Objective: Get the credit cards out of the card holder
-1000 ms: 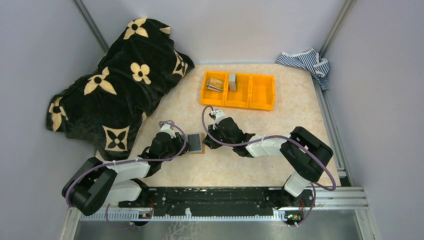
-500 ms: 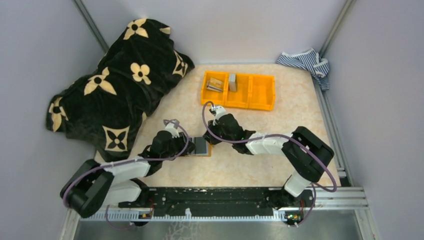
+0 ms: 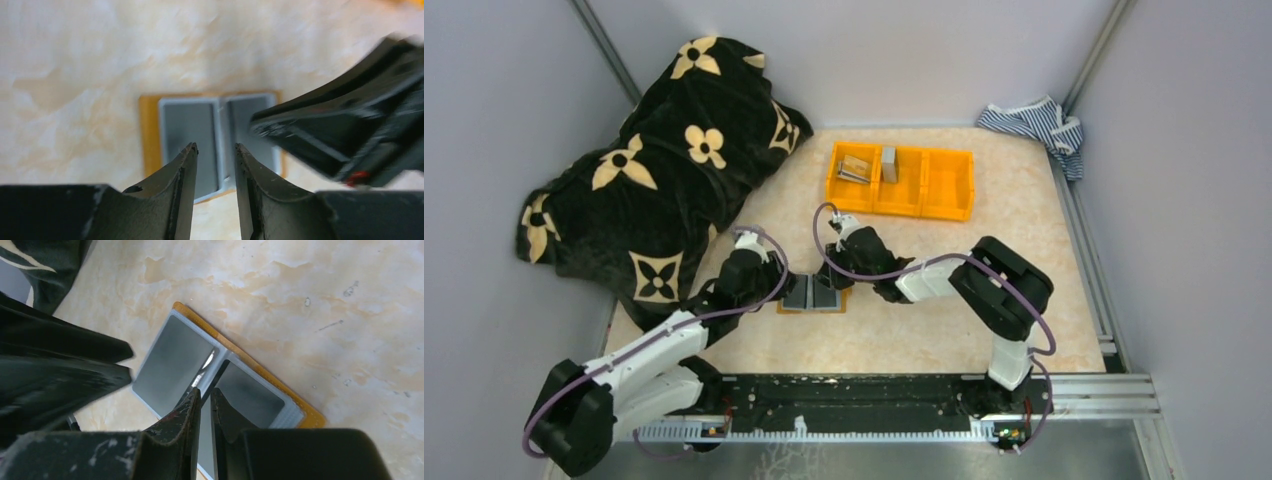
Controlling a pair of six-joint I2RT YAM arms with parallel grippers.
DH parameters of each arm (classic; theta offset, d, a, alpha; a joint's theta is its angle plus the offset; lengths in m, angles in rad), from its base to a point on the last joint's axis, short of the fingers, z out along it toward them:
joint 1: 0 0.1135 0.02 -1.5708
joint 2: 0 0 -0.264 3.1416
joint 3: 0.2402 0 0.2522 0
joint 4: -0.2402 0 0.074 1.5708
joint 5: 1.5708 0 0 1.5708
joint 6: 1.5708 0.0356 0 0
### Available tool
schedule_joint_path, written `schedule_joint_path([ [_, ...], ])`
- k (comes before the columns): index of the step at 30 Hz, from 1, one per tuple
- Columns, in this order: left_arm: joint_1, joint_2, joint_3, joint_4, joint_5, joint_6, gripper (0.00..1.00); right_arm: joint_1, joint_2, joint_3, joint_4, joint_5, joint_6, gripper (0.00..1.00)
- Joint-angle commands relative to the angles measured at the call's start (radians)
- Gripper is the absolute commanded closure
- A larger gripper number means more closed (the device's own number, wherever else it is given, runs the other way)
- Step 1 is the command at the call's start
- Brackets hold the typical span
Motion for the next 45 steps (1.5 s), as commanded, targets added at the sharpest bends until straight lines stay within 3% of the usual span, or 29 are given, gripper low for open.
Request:
schedule_joint_path([
  [1,0.007,0.058,-0.08,-0.019,-0.033,-0.03,0.61,0.018,0.03,0.067,0.087,-0.042,0.018,0.86],
  [15,0.008,0.185,-0.132,0.042,-0.039,-0.04,0.63,0.02,0.096,0.049,0.127,-0.081,0.053,0.79],
  [22,0.008,0.237,-0.125,0.066,0.002,-0.049,0.64,0.021,0.101,0.045,0.11,-0.069,0.048,0.63],
  [45,0.008,0.231,-0.125,0.066,0.004,-0.036,0.65,-0.012,0.158,-0.034,0.374,-0.204,0.202,0.7],
])
